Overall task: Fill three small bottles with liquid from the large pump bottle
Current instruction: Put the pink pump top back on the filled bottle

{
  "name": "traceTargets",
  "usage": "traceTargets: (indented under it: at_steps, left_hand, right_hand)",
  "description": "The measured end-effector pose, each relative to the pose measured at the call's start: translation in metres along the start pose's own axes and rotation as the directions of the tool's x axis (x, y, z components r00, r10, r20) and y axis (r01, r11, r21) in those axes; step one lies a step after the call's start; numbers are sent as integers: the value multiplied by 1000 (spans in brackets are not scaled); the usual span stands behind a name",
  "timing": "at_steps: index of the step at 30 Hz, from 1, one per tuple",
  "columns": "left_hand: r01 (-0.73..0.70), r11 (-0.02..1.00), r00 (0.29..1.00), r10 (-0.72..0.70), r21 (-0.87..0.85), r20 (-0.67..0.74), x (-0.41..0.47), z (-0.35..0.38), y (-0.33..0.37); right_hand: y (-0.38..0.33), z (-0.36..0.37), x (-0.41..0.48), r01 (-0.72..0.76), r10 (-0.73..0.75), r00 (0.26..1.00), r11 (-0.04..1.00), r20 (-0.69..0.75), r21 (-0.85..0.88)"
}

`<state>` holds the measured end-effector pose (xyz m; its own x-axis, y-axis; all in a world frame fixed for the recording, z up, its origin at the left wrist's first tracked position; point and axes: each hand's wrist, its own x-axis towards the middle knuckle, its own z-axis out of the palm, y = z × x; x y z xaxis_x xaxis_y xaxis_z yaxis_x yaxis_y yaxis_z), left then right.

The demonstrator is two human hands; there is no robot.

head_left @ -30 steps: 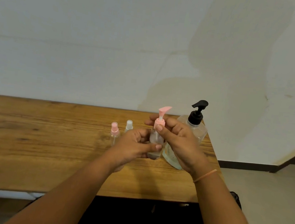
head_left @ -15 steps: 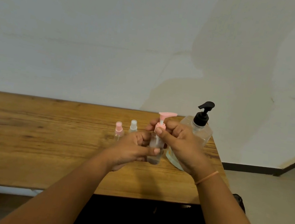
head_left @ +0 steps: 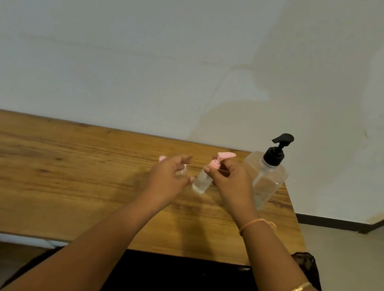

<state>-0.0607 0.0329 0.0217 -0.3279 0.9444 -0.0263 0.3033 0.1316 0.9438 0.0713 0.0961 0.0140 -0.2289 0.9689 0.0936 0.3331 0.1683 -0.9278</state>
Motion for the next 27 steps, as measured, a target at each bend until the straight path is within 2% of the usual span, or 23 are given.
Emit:
traceTargets:
  at_steps: [4, 9, 27]
  left_hand:
    - [-39, 990, 989, 19, -132, -149, 1, -14, -3]
    - [-83, 991, 973, 57, -109, -224, 1, -19, -2]
    - [-106, 994, 970, 97, -29, -223, 3, -15, -3]
  right_hand:
    - [10, 13, 6, 4, -18, 996, 986, -85, -164]
    - [21, 25, 14, -21, -17, 987, 972, -161, -233]
    - [34, 47, 23, -54, 15, 987, 967, -158, -250]
